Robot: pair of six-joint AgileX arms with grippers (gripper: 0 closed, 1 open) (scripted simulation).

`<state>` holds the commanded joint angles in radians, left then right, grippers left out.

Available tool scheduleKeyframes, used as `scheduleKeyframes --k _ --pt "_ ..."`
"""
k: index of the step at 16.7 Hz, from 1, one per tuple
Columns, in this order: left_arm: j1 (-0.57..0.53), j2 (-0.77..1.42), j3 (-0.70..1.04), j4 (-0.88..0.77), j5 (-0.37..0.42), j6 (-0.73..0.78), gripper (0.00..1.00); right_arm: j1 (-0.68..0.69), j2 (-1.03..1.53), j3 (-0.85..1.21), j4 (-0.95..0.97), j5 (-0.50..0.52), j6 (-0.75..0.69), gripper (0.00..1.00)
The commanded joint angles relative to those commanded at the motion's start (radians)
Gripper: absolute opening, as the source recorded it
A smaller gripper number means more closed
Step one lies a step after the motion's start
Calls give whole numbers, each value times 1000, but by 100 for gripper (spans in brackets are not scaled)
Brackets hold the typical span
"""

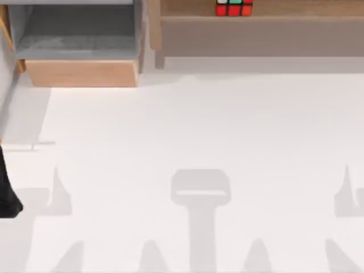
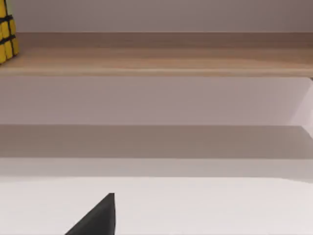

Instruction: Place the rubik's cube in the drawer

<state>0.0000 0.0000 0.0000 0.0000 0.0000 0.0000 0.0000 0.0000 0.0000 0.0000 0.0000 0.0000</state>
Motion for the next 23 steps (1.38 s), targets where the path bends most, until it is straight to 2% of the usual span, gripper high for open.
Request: scheduleKeyframes --k 4,9,12,23 --pt "-16 30 22 9 -14 1 100 0 0 0 0 0 0 100" --pt "-123 282 215 95 -118 10 100 0 0 0 0 0 0 100" --pt "-220 555 414 197 -216 16 100 0 0 0 0 0 0 100" --pt "-630 1816 1278 655 -608 23 100 0 0 0 0 0 0 100"
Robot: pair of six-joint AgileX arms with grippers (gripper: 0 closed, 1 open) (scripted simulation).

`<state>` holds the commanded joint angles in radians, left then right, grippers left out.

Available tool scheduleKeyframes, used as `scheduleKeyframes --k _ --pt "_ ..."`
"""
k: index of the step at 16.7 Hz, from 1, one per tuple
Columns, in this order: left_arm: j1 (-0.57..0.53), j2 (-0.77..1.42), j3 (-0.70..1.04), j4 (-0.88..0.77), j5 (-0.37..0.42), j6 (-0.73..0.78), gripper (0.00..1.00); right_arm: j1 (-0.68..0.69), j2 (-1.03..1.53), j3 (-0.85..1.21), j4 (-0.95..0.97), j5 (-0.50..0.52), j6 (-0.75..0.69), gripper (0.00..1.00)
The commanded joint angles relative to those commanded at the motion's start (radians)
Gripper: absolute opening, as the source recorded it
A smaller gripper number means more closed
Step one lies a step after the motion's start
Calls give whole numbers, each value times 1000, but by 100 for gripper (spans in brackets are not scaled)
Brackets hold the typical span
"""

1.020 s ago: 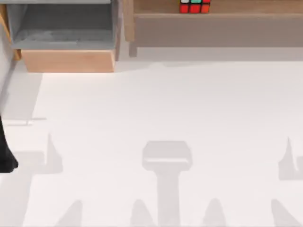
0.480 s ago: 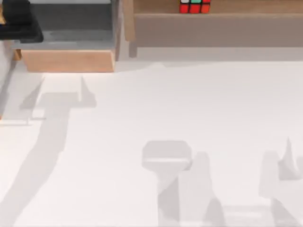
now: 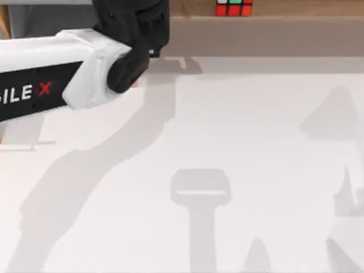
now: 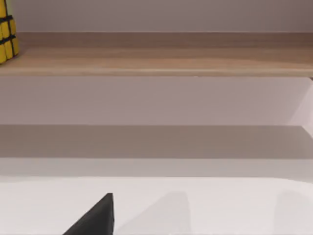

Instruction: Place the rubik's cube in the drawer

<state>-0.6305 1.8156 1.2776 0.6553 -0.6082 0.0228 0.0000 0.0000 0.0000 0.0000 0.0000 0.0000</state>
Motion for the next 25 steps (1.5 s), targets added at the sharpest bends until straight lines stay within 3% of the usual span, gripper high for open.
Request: scheduleKeyframes --k 5,10,17,25 --pt "-137 384 228 101 -114 1 100 0 0 0 0 0 0 100" --pt "-195 546 311 129 -170 -7 100 0 0 0 0 0 0 100" --pt "-187 553 323 121 -163 -7 100 0 0 0 0 0 0 100" --pt "-127 687 581 -1 -101 -10 100 0 0 0 0 0 0 100"
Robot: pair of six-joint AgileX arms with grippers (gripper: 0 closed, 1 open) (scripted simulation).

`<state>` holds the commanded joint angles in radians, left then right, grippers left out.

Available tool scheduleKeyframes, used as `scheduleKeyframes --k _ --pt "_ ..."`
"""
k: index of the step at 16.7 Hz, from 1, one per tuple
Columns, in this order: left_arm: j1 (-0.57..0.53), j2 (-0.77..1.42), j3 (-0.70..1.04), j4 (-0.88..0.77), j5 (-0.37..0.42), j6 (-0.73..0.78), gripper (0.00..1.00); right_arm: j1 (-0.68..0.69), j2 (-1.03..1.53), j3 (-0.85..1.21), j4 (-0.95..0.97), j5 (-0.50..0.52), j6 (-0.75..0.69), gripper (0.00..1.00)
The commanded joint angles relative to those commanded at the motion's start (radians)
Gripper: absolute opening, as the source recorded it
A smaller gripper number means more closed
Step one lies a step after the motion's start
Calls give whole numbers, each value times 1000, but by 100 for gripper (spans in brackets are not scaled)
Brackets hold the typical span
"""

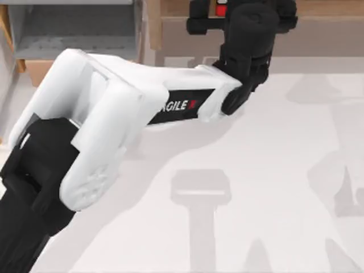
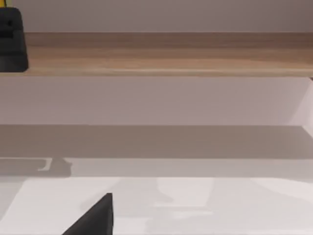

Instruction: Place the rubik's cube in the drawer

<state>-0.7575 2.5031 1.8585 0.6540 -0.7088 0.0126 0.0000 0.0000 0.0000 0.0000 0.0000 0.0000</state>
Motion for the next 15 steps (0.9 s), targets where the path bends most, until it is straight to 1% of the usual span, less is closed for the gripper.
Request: scheduleKeyframes --k 2,6,15 --pt "9 19 35 -17 9 -1 100 0 0 0 0 0 0 100" --pt "10 20 37 -18 10 -1 100 0 0 0 0 0 0 100" --pt "10 20 37 -18 10 -1 32 0 0 0 0 0 0 100"
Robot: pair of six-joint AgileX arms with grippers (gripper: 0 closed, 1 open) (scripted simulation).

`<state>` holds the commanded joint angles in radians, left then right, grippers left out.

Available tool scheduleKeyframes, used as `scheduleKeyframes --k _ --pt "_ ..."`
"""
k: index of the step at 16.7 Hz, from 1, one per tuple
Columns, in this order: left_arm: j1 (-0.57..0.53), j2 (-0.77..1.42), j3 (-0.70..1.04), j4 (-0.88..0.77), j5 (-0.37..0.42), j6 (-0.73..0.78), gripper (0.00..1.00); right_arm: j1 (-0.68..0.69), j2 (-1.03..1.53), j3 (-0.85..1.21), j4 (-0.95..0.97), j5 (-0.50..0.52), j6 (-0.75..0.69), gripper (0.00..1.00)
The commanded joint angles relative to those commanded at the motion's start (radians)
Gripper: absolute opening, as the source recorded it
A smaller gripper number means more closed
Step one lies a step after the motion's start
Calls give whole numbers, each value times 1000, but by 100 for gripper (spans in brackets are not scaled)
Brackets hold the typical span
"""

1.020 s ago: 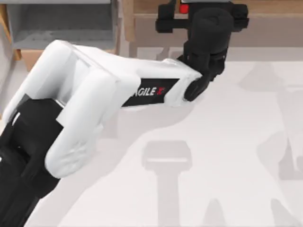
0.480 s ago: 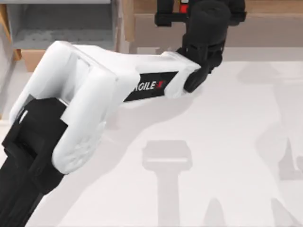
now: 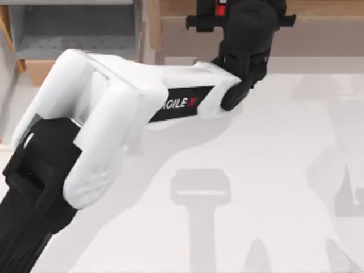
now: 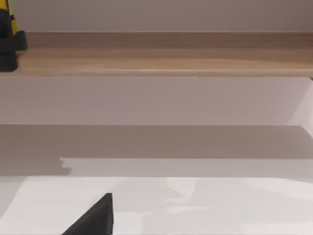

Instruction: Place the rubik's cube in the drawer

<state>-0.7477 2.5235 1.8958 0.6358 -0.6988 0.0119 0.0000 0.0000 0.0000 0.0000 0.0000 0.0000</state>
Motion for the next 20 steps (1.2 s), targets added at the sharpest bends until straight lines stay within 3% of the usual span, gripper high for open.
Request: scheduleKeyframes --k 4,5,20 --pt "0 0 0 0 0 0 2 0 0 0 0 0 0 100" --pt "0 0 0 0 0 0 0 0 0 0 0 0 0 100" --pt "-28 -94 -89 -1 -26 4 0 0 0 0 0 0 0 100"
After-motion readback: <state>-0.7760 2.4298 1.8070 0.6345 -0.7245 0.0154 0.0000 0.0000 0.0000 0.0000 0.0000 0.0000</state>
